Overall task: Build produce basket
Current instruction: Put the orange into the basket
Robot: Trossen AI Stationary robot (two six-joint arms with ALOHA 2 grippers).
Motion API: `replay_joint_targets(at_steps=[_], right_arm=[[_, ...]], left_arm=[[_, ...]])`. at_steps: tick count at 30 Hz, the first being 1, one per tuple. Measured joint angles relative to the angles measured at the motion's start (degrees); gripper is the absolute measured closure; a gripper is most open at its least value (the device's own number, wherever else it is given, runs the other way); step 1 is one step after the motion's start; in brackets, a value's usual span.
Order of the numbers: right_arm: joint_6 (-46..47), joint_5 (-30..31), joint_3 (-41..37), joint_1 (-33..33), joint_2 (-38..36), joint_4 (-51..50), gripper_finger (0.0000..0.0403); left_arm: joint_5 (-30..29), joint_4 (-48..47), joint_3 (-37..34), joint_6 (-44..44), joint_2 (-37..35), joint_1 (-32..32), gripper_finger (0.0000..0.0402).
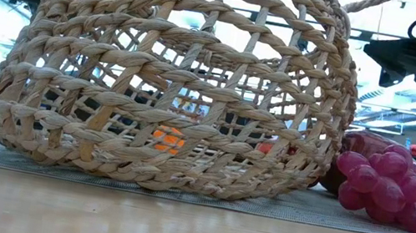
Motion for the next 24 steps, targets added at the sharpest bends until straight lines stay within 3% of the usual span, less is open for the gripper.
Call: replay_joint_targets(at_steps=[7,11,18,24], right_arm=[[0.0,0.0,0.0,0.0,0.0,0.0,0.0341],[0.0,0.0,0.0,0.0,0.0,0.0,0.0341],[0.0,0.0,0.0,0.0,0.0,0.0,0.0341],[0.0,0.0,0.0,0.0,0.0,0.0,0.0341]], left_arm=[[2.1,0.4,0.0,-22.1,15.0,2.5,0.0389],[4.2,0.7,0.5,-29.7,22.4,3.4,0.0389],[4.1,1.1,6.7,-30.4,33.8,5.7,0.0388],[4.1,1.2,14.4,-21.5,43.0,8.6,0.0388]])
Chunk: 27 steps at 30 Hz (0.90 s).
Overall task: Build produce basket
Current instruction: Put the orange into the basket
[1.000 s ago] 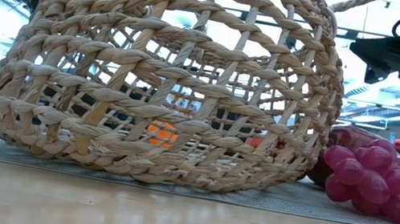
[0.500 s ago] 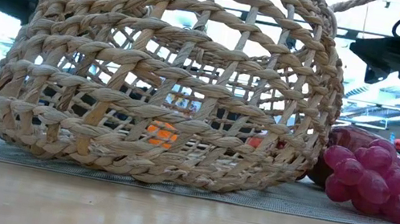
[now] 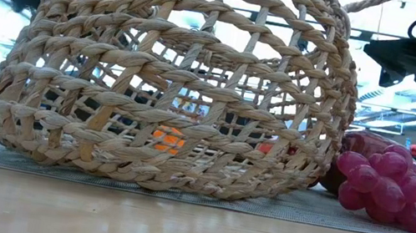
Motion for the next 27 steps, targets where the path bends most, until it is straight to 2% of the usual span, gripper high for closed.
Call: replay_joint_targets(at_steps=[8,14,21,24,27], right_arm=[[0.0,0.0,0.0,0.0,0.0,0.0,0.0341],[0.0,0.0,0.0,0.0,0.0,0.0,0.0341],[0.0,0.0,0.0,0.0,0.0,0.0,0.0341],[0.0,0.0,0.0,0.0,0.0,0.0,0.0341],[0.0,0.0,0.0,0.0,0.0,0.0,0.0341]], left_arm=[[0.3,-0.4,11.0,13.7,13.3,3.3,0.039],[6.7,-1.1,18.8,23.8,23.0,8.5,0.0391],[17.6,-1.2,26.5,25.3,31.6,14.0,0.0392],[19.1,-3.8,29.8,25.7,34.3,15.3,0.039],[19.2,-9.5,33.6,30.5,35.7,16.2,0.0391]])
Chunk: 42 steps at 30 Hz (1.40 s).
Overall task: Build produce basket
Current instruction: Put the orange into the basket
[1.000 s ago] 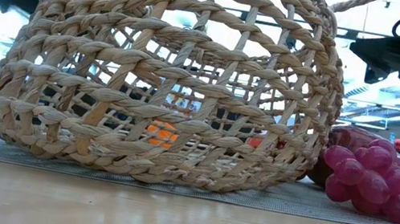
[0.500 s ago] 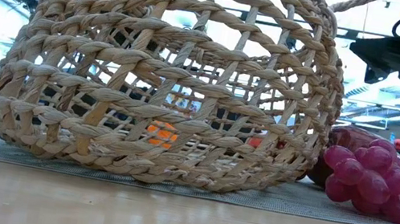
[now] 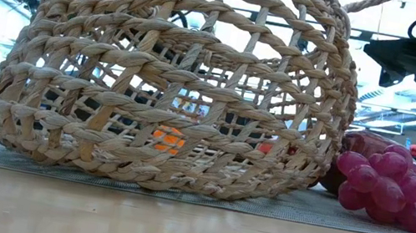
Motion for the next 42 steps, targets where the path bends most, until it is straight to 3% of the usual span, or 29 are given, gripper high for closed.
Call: replay_joint_targets(at_steps=[6,10,13,17,24,30,33,42], right_arm=[[0.0,0.0,0.0,0.0,0.0,0.0,0.0341],[0.0,0.0,0.0,0.0,0.0,0.0,0.0341],[0.0,0.0,0.0,0.0,0.0,0.0,0.0341],[0.0,0.0,0.0,0.0,0.0,0.0,0.0341],[0.0,0.0,0.0,0.0,0.0,0.0,0.0341],[0.0,0.0,0.0,0.0,0.0,0.0,0.0341],[0.0,0.0,0.0,0.0,0.0,0.0,0.0341],[0.0,0.0,0.0,0.0,0.0,0.0,0.0341]], left_arm=[[5.4,-21.8,9.1,2.4,1.1,2.9,0.0396],[7.3,-31.2,11.9,2.0,1.4,5.0,0.0381],[8.5,-35.3,11.9,2.2,1.4,6.0,0.0356],[8.9,-40.4,12.0,4.6,1.7,6.2,0.0293],[8.8,-41.2,12.0,19.0,1.7,4.0,0.0157],[9.8,-39.9,12.0,21.0,3.3,3.9,0.007],[12.6,-39.1,12.0,22.1,5.3,4.9,0.0052],[17.1,-32.9,12.0,25.1,7.4,6.3,0.0049]])
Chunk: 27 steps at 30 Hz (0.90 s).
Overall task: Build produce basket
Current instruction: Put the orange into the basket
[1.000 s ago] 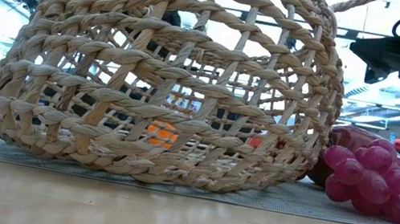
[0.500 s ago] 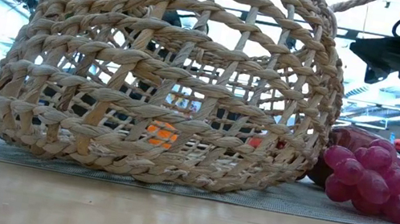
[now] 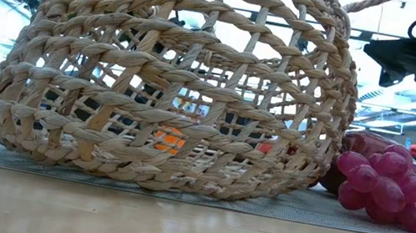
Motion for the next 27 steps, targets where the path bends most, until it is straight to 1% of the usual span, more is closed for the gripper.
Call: replay_joint_targets(at_steps=[5,8,10,13,16,20,22,27], right_arm=[[0.0,0.0,0.0,0.0,0.0,0.0,0.0341],[0.0,0.0,0.0,0.0,0.0,0.0,0.0341],[0.0,0.0,0.0,0.0,0.0,0.0,0.0341],[0.0,0.0,0.0,0.0,0.0,0.0,0.0341],[0.0,0.0,0.0,0.0,0.0,0.0,0.0341],[0.0,0.0,0.0,0.0,0.0,0.0,0.0341],[0.0,0.0,0.0,0.0,0.0,0.0,0.0341],[0.0,0.0,0.0,0.0,0.0,0.0,0.0341]], left_arm=[[4.0,2.3,0.0,-1.9,0.0,1.4,0.0049],[7.9,3.4,0.0,-4.5,0.0,1.6,0.0049],[8.8,3.4,0.0,-5.7,0.0,1.5,0.0049],[8.7,3.5,0.0,-7.2,0.9,1.4,0.0049],[8.3,3.6,0.0,-8.2,3.4,1.0,0.0049],[4.7,2.8,-0.1,-7.8,6.2,-0.2,0.0049],[3.4,3.1,-0.1,-7.5,6.6,-0.7,0.0051],[2.7,2.7,-0.1,-7.2,6.3,-1.2,0.0068]])
